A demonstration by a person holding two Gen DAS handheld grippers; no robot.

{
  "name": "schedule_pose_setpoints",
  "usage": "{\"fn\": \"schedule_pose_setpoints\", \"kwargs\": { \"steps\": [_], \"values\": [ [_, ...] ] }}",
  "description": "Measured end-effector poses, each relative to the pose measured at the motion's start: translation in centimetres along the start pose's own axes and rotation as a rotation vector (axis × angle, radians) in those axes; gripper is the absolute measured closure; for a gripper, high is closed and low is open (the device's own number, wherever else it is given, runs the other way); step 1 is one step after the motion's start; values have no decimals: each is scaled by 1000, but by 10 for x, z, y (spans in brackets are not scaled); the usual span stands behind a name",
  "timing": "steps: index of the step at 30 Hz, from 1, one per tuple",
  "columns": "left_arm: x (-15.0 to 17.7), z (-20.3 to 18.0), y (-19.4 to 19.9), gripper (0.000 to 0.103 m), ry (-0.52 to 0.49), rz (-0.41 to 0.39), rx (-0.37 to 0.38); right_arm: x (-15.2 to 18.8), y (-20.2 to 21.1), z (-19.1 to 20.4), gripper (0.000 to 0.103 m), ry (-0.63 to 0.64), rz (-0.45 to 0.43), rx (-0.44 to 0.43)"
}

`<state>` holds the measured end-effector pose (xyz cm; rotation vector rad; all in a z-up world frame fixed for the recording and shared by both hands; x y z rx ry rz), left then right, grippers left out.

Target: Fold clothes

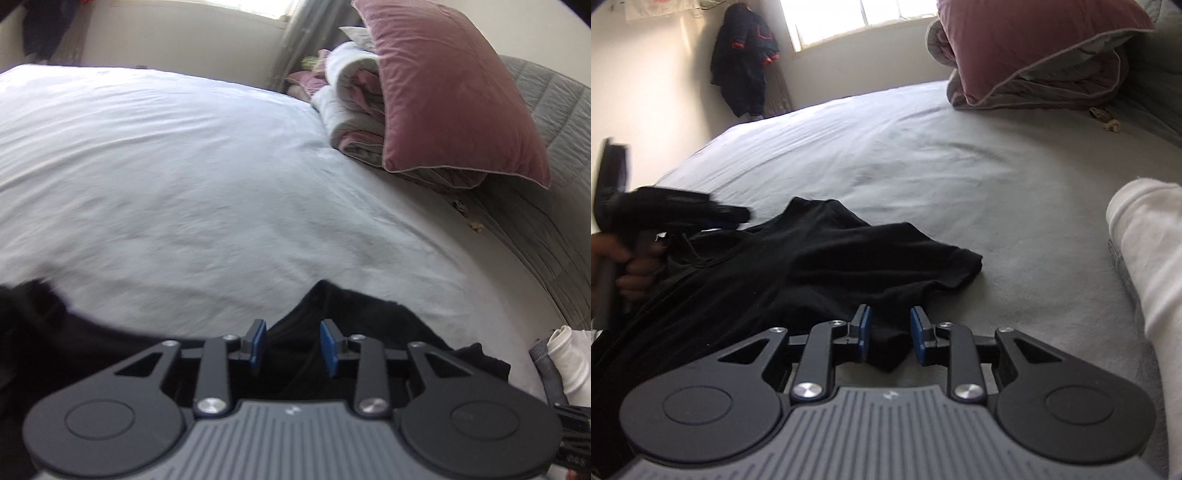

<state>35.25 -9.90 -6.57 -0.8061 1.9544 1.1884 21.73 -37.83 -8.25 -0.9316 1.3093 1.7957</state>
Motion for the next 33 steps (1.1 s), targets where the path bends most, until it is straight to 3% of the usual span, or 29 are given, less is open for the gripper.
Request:
{"fn": "schedule_pose_setpoints", "kwargs": {
  "steps": [5,11,14,19,24,26,29,33],
  "values": [
    [3,41,35,61,25,10,-74,-4,-2,-1,64,-31,-32,14],
    [-1,104,82,55,80,-48,-176,-9,-12,14,64,-81,-43,21],
    [2,130,97,54,145,-94,-186,-13,-17,29,63,-95,-46,12],
    [11,156,106,52,158,-108,-176,-16,-26,63,61,-120,-6,-37],
    [9,183,114,52,269,-120,-192,-38,-52,123,61,-36,61,-90],
    [9,190,115,52,270,-125,-202,-52,-63,155,60,19,65,-131],
    [9,199,116,52,339,-133,-170,-71,-80,202,53,52,46,-209],
    [11,199,109,53,398,-163,-112,-77,-115,243,53,28,56,-270]
  ]
}}
Point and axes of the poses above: each gripper's, at about its wrist camera, not at the fingertips, and y roughly against the way its jaws point, z to its left, x to its underside, the point moved 7 cm from there along -y, roughly the way its jaws point, and after that the axes turned 11 degrees about -z, right-handed, at the moved point
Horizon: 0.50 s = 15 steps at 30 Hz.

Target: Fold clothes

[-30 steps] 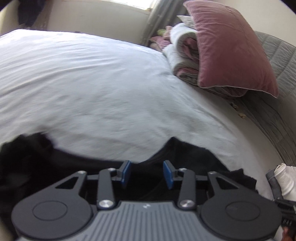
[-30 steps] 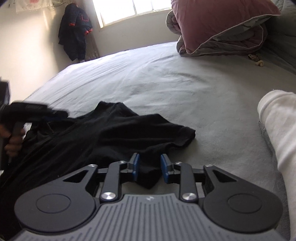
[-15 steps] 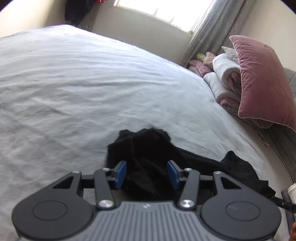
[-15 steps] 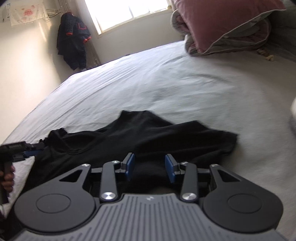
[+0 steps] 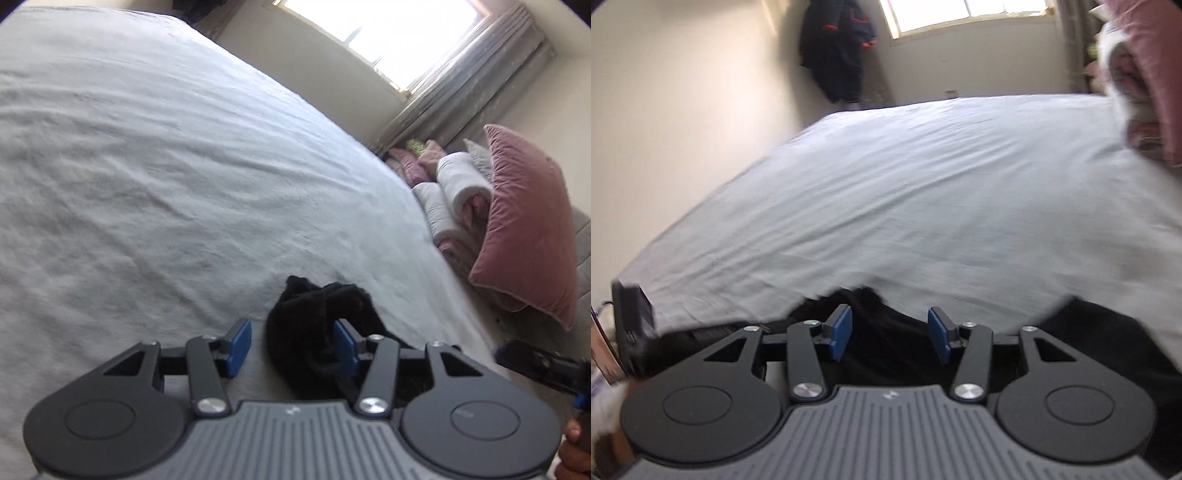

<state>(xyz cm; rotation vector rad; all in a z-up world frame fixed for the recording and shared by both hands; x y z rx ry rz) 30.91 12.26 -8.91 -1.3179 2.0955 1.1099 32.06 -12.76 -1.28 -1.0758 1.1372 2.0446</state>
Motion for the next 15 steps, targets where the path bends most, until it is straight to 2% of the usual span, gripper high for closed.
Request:
{"fn": "schedule_pose_setpoints", "kwargs": {
  "steps": [2,5,6,10,13,14,15],
  "values": [
    [2,-1,-4,59,12,-6,11,-2,-23,9,53,-29,16,-21],
    [4,1,-7,84,6,-12,-22,-6,-54,9,53,-93,35,7],
    [4,3,-7,96,8,-13,-32,-7,-63,8,53,-111,41,19],
    [-4,13,-1,97,85,-19,-8,-2,-91,3,53,-148,70,77],
    [-17,19,9,98,84,-54,-15,11,-108,4,53,-165,102,86],
    [-22,22,13,98,87,-67,-14,16,-111,5,56,-166,110,83],
    [-27,25,17,98,91,-80,-14,18,-114,6,64,-152,107,86]
  ]
}}
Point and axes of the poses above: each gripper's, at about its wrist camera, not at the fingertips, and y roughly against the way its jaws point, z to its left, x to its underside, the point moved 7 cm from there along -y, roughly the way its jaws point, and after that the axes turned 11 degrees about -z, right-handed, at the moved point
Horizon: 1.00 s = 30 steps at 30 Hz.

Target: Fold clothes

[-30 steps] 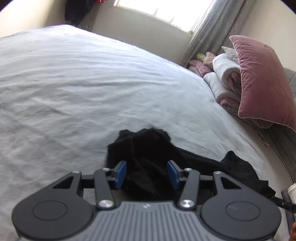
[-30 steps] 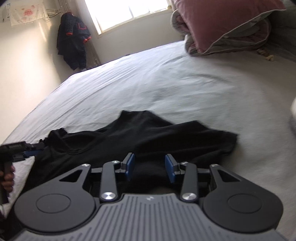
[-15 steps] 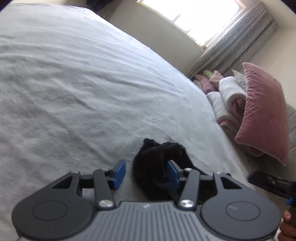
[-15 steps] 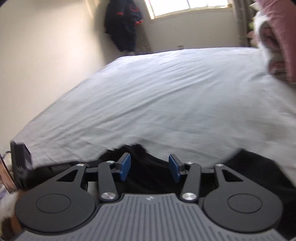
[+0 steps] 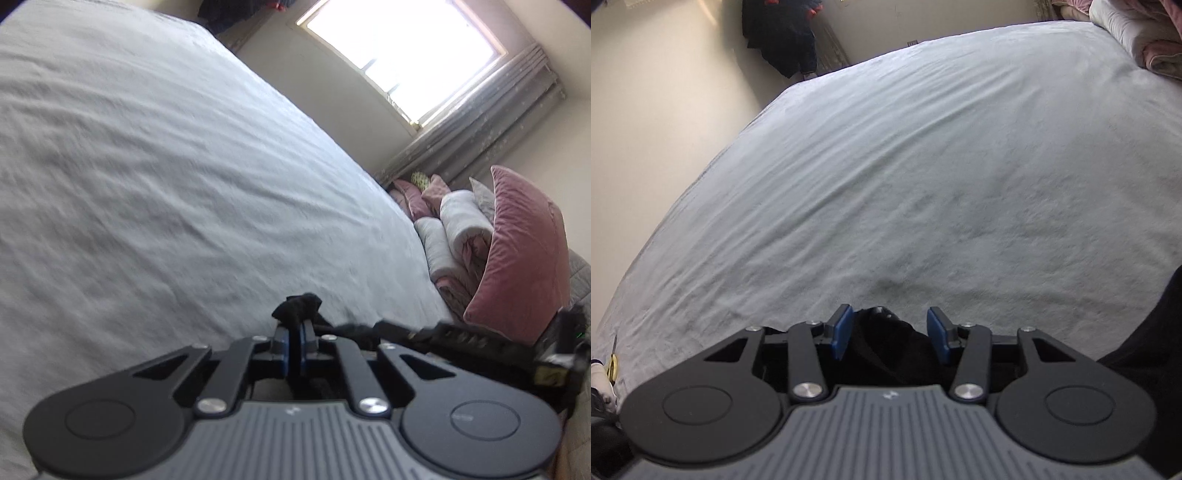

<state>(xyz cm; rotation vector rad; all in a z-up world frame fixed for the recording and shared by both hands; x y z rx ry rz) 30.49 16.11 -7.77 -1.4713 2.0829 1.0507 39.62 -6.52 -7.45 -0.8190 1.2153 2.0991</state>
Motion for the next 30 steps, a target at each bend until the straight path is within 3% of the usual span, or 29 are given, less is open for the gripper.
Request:
{"fn": "schedule_pose_setpoints", "kwargs": {
  "steps": [1,3,5,9,15,17,19,21,23,24,25,26,30],
  "values": [
    [-6,4,4,98,9,-14,-4,3,-3,2,70,15,-4,4],
    [-17,11,11,99,25,-42,-15,7,-4,4,91,30,-34,-11],
    [-26,19,19,100,24,-74,-53,12,-3,7,99,15,-68,-43],
    [-44,37,34,100,3,-139,-146,12,5,13,101,33,-158,-83],
    [-48,37,34,100,-14,-200,-156,-14,35,0,102,35,-345,-27],
    [-46,36,32,100,-37,-227,-128,-16,35,-5,102,41,-351,-14],
    [-40,38,26,99,-38,-195,-133,-15,31,-9,101,34,-320,-15],
    [-35,43,20,98,-51,-151,-167,-11,24,-8,89,22,-260,-43],
    [-34,45,20,83,-40,-120,-179,-8,19,-2,85,31,-216,-78],
    [-33,46,21,67,-34,-104,-184,-7,18,0,73,47,-210,-83],
    [-33,47,21,63,-28,-90,-188,-5,18,3,66,64,-205,-88],
    [-32,45,21,63,-22,-84,-180,-3,17,6,61,81,-199,-92],
    [-29,45,15,63,-28,-72,-180,7,14,12,61,130,-160,-111]
  ]
}}
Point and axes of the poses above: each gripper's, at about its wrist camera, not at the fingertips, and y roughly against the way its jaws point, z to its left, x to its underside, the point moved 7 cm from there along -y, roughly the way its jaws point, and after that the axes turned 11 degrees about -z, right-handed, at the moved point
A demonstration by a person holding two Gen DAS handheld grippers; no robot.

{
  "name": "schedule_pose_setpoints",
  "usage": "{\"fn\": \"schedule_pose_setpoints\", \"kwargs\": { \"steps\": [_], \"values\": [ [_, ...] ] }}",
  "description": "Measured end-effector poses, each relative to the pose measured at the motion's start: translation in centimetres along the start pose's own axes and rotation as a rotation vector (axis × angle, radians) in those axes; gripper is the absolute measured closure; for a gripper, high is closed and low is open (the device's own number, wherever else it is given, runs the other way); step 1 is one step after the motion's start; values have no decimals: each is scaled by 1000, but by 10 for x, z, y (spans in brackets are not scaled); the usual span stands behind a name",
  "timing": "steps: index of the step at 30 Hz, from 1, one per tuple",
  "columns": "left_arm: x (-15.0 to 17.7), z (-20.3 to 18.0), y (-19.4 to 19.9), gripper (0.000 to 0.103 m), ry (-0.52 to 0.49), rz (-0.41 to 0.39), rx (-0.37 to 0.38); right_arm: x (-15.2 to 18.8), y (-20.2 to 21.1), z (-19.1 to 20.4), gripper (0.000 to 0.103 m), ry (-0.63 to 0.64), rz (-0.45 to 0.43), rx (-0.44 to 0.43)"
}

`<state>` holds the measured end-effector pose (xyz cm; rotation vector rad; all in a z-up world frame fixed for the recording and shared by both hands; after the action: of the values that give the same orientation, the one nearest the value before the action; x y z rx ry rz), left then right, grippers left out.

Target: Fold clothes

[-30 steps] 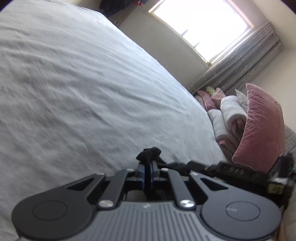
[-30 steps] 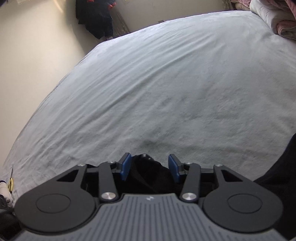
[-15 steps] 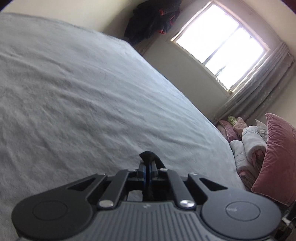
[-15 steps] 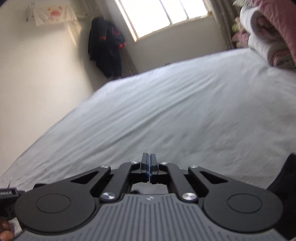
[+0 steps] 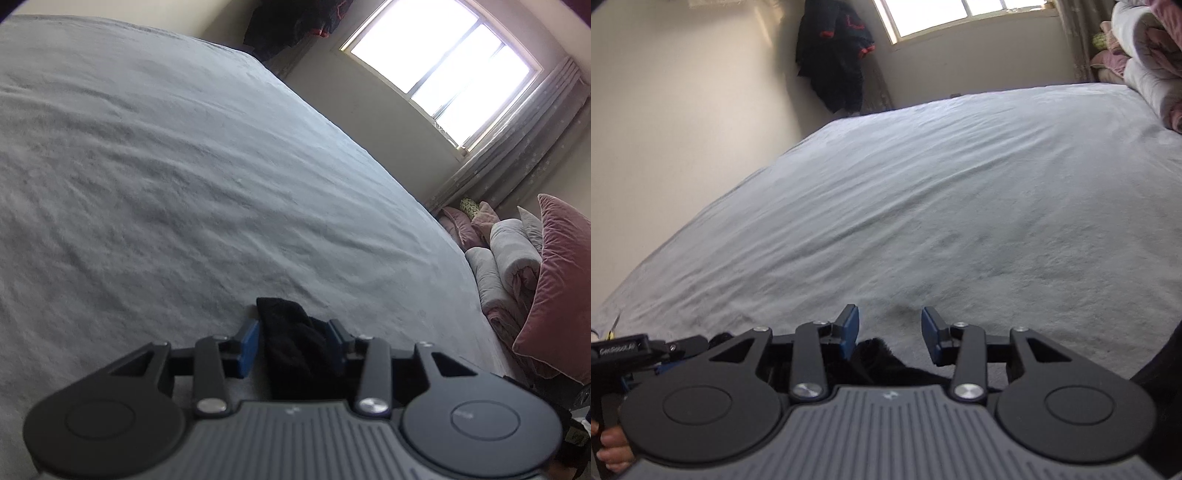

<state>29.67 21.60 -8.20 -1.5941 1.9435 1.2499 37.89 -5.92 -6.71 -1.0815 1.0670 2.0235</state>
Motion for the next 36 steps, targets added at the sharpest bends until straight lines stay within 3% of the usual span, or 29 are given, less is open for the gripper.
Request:
{"fn": "schedule_pose_setpoints", "kwargs": {
  "steps": [4,5,6,7,10,14,17,19,22,30,33,35,36],
  "values": [
    [1,6,-2,66,2,-32,1,13,-11,3,62,11,44,-36],
    [1,7,-2,67,-3,-42,-1,17,-13,5,70,18,53,-51],
    [2,8,-2,73,-10,-51,-5,20,-15,8,89,30,61,-64],
    [2,8,-3,80,-27,-60,-16,20,-15,10,96,46,52,-57],
    [4,7,-7,101,-82,-85,-44,9,-7,8,98,76,-36,4],
    [2,5,-5,101,-88,-114,-40,-8,-3,-7,98,47,-157,83],
    [2,4,-4,99,-76,-77,-37,2,-19,-19,98,59,-106,149],
    [0,4,0,89,-31,-31,-18,9,-30,-27,98,67,-71,194],
    [-3,2,7,74,32,36,16,8,-29,-31,98,50,-74,186],
    [21,-17,23,73,-75,227,-36,4,-23,-29,96,30,-82,160],
    [34,-21,29,73,-68,289,30,-1,-15,-20,88,32,-103,133],
    [38,-16,30,74,-29,284,57,-5,-10,-11,86,39,-116,99],
    [39,-13,30,75,-8,269,71,-6,-8,-6,80,42,-121,82]
  ]
}}
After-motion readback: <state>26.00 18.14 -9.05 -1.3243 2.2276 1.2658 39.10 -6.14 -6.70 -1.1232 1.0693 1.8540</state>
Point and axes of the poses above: each gripper's, at about its wrist camera, not at the fingertips, and y roughly against the way its jaws point, z to its left, x to its underside, the point moved 7 cm from there along -y, roughly the way its jaws point, and after that the axes turned 11 degrees about -z, right-handed, at the moved point
